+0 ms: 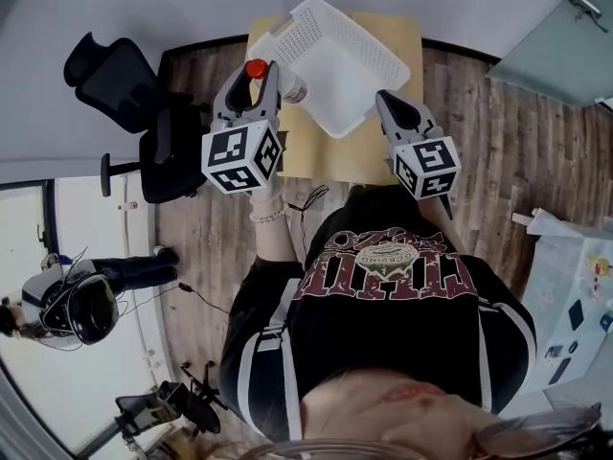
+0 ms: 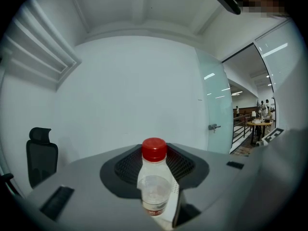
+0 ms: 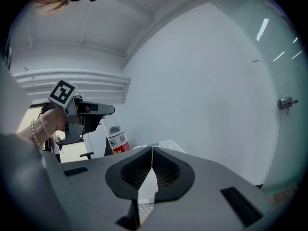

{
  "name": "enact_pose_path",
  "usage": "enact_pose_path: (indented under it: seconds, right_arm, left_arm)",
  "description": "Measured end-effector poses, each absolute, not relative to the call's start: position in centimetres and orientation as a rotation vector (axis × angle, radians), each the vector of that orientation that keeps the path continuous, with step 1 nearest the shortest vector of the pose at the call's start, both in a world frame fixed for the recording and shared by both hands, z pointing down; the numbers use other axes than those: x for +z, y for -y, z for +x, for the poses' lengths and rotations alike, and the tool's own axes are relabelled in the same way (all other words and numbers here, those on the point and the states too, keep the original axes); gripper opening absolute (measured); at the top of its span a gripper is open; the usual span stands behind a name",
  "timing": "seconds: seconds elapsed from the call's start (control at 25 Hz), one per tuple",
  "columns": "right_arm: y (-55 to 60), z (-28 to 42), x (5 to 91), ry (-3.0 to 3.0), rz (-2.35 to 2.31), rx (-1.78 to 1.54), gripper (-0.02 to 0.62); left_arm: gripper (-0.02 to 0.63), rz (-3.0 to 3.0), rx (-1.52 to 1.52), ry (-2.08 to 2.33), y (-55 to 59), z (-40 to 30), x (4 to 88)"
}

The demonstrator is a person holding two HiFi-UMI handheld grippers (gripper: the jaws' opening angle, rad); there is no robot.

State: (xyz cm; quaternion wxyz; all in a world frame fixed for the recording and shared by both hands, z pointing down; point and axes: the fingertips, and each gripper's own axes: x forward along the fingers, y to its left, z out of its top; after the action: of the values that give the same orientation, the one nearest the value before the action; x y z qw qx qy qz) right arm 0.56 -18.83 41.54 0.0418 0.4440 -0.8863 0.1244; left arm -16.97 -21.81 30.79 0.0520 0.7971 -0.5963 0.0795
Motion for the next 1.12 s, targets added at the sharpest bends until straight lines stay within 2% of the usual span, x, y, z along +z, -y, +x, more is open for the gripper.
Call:
enact_pose_path:
  seconds: [0.64,1.12]
  right_arm:
    - [18.0,-3.8,41.9,2.755,1.235,0.375,0.018]
    - [17.9,-5.0,42.2,2.734,1.222,0.374,0.018]
  left_arm:
    - [0.198,2.271,0.242,1.941,18.9,-23.4,32.5]
    - [0.196,2.223,0.261,1.901,18.8,-24.9,36.0]
